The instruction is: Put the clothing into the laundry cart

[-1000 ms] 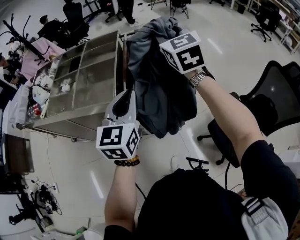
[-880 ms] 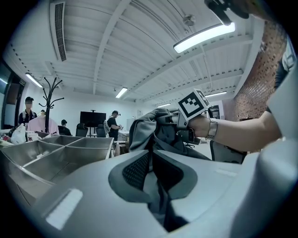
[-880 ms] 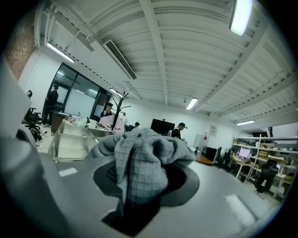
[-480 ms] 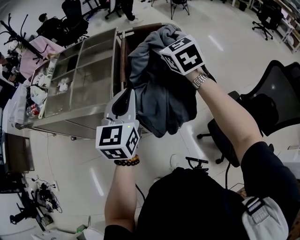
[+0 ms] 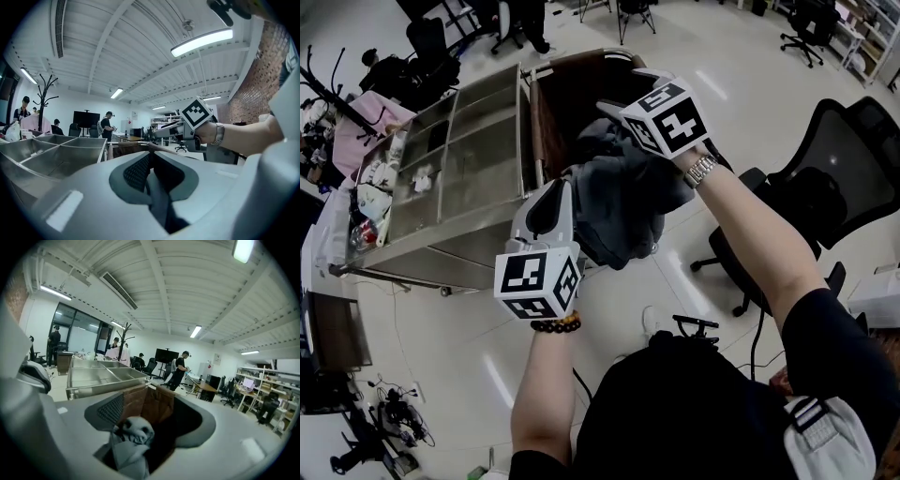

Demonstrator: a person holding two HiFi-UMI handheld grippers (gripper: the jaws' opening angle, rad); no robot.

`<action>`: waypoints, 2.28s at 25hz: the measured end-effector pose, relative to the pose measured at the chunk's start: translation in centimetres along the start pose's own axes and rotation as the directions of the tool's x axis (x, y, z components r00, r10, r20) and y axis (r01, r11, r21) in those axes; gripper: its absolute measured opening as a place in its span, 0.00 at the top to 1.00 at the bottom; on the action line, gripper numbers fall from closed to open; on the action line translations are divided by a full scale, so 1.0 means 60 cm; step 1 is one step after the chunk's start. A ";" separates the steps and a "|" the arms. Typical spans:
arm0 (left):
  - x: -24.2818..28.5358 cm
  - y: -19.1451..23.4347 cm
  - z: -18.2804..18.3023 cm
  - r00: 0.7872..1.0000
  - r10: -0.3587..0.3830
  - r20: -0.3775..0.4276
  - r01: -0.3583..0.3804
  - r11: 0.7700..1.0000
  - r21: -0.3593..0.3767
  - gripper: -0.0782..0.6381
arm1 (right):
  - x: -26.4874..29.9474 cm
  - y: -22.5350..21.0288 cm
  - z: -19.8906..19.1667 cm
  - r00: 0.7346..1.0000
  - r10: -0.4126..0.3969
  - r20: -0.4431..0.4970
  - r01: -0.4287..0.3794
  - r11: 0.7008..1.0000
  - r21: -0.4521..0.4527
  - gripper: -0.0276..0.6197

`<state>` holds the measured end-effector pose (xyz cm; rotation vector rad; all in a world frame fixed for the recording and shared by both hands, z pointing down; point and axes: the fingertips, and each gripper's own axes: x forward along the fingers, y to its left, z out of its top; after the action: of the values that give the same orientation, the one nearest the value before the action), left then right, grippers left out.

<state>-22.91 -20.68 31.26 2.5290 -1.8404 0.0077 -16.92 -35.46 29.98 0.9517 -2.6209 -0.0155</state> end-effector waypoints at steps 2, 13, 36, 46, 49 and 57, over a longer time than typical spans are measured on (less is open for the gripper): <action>0.007 -0.007 -0.003 1.000 -0.018 -0.002 0.018 1.000 -0.005 0.86 | -0.008 -0.003 -0.005 1.000 -0.007 -0.003 0.007 1.000 0.001 0.45; -0.069 -0.035 0.017 0.996 -0.084 0.016 0.084 0.996 0.012 0.86 | -0.105 0.109 -0.008 0.998 -0.028 0.054 0.028 1.000 -0.004 0.48; -0.361 -0.115 0.037 0.980 -0.176 0.097 0.171 0.984 0.053 0.86 | -0.337 0.433 -0.053 0.985 -0.087 0.152 0.095 0.994 -0.047 0.52; -0.423 -0.132 0.063 0.973 -0.205 0.109 0.198 0.978 0.071 0.86 | -0.404 0.507 -0.049 0.975 -0.101 0.197 0.111 0.993 -0.036 0.62; -0.428 -0.141 0.065 0.971 -0.211 0.111 0.203 0.976 0.075 0.86 | -0.425 0.514 -0.049 0.971 -0.103 0.217 0.115 0.992 -0.045 0.65; -0.415 -0.194 0.050 0.970 -0.224 0.095 0.216 0.972 0.091 0.86 | -0.460 0.505 -0.066 0.966 -0.086 0.244 0.111 0.990 -0.092 0.72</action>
<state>-19.49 6.52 27.86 2.8272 -1.6104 -0.0563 -14.75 5.66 28.73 1.1032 -2.7536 -0.3091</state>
